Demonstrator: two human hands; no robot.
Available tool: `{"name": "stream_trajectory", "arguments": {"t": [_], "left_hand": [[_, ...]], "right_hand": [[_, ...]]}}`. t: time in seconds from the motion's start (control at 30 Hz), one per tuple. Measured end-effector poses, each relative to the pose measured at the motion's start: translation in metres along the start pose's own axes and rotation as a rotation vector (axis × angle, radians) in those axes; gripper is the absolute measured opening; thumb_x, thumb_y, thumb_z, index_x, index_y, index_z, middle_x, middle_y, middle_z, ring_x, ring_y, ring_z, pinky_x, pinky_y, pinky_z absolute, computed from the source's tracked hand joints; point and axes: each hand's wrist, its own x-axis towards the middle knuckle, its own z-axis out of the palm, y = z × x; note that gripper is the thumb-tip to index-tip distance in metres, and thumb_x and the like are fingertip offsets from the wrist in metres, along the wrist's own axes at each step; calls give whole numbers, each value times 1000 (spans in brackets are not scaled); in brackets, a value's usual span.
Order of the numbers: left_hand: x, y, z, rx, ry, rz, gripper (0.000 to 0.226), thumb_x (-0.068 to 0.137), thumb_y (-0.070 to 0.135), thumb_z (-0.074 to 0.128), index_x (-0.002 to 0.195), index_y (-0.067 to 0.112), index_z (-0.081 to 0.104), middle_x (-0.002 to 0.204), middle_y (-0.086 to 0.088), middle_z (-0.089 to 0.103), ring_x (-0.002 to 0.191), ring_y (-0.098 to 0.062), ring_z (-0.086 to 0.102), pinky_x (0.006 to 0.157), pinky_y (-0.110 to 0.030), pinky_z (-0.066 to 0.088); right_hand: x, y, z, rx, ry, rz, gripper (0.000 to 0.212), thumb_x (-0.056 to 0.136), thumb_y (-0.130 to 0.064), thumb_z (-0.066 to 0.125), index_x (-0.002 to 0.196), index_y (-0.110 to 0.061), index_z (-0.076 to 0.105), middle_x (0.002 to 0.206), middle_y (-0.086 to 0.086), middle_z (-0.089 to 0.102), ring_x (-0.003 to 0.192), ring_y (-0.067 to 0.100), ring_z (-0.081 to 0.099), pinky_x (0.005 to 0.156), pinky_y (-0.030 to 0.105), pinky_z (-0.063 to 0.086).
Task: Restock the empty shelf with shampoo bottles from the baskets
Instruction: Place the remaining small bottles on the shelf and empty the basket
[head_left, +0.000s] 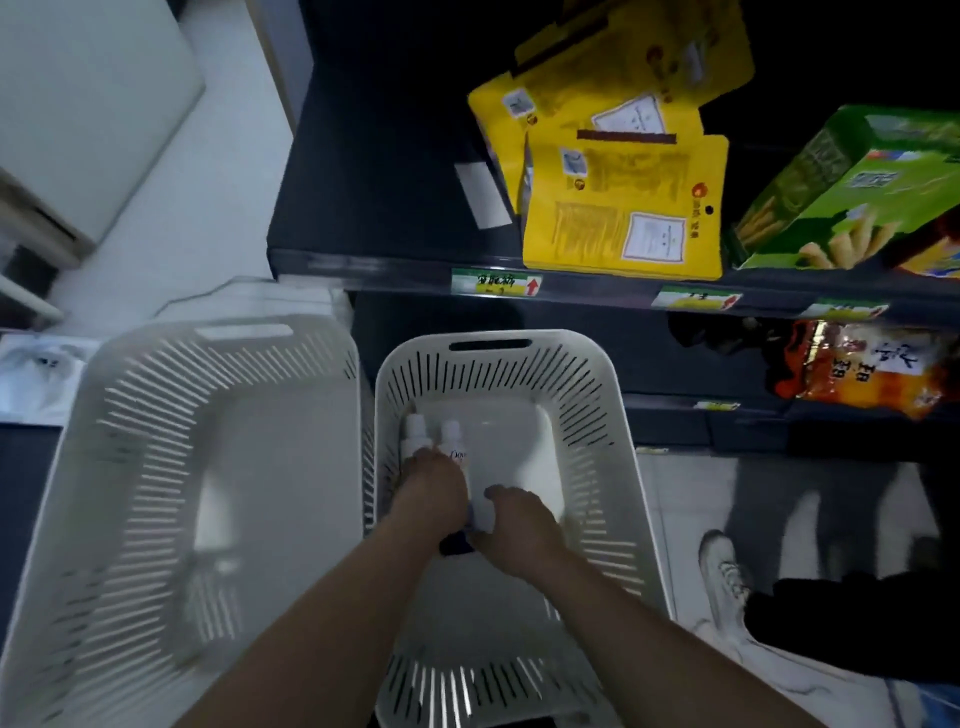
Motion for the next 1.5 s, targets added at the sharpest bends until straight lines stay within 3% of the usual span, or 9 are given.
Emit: {"name": "stream_trajectory", "arguments": {"t": [0.2, 0.4, 0.57, 0.67, 0.87, 1.03, 1.2, 1.3, 1.5], "left_hand": [[44, 0, 29, -522, 85, -333, 67, 88, 13, 59, 146, 2, 27, 144, -19, 40, 128, -34, 45, 107, -42, 39], [54, 1, 49, -413, 236, -342, 43, 91, 19, 58, 129, 3, 45, 133, -17, 50, 120, -30, 49, 95, -35, 42], [61, -7, 64, -361, 228, -309, 43, 96, 19, 47, 135, 4, 39, 133, -20, 47, 118, -34, 49, 91, -37, 41], [65, -14, 73, -455, 199, -283, 42, 86, 16, 58, 126, 7, 47, 122, -18, 56, 107, -34, 56, 87, -40, 50], [79, -18, 101, -659, 8, -323, 50, 60, 37, 65, 102, 11, 61, 100, -8, 66, 90, -25, 65, 77, -38, 57], [50, -4, 88, -1037, -89, -375, 21, 76, 9, 75, 94, 11, 66, 99, -13, 70, 92, -27, 68, 86, -45, 57], [5, 5, 63, -1199, -37, -377, 23, 84, 7, 68, 102, 17, 58, 108, -11, 67, 98, -26, 65, 90, -47, 55], [-29, 9, 39, -1330, 13, -318, 35, 87, 3, 66, 119, 13, 56, 112, -9, 66, 101, -24, 65, 86, -42, 55], [-111, -3, -13, -1558, 203, -162, 36, 85, -4, 65, 113, 18, 58, 106, -7, 68, 94, -21, 67, 72, -29, 55]], "right_hand": [[44, 9, 27, 129, -64, 30, 40, 92, -35, 59, 122, -8, 55, 118, 12, 63, 102, 26, 61, 76, 32, 50], [68, 15, 51, 305, -72, 130, 21, 88, -27, 62, 93, -13, 47, 110, 13, 63, 80, 22, 52, 48, 22, 27], [74, 33, 40, 308, 22, 225, 48, 70, -35, 76, 106, -9, 57, 109, 11, 63, 94, 28, 63, 66, 29, 47], [77, 51, 28, 145, 118, 243, 52, 66, -38, 78, 105, -11, 59, 109, 11, 60, 101, 31, 61, 70, 31, 41], [86, 60, 25, 154, 169, 195, 47, 83, -44, 68, 113, -9, 59, 115, 12, 61, 107, 32, 60, 76, 31, 43], [83, 56, 21, 586, -15, 266, 38, 75, -27, 76, 106, -15, 58, 107, 8, 67, 91, 24, 66, 80, 37, 57], [62, 46, 3, 847, 0, 267, 46, 72, -8, 76, 110, -14, 51, 108, 10, 64, 94, 26, 65, 87, 49, 56], [44, 33, -16, 892, 8, 158, 48, 75, -12, 75, 116, -18, 50, 109, 6, 65, 96, 25, 65, 87, 52, 55], [-1, -10, -52, 934, 11, -113, 49, 85, -16, 71, 128, -26, 50, 113, 0, 65, 98, 22, 66, 87, 50, 56]]}}
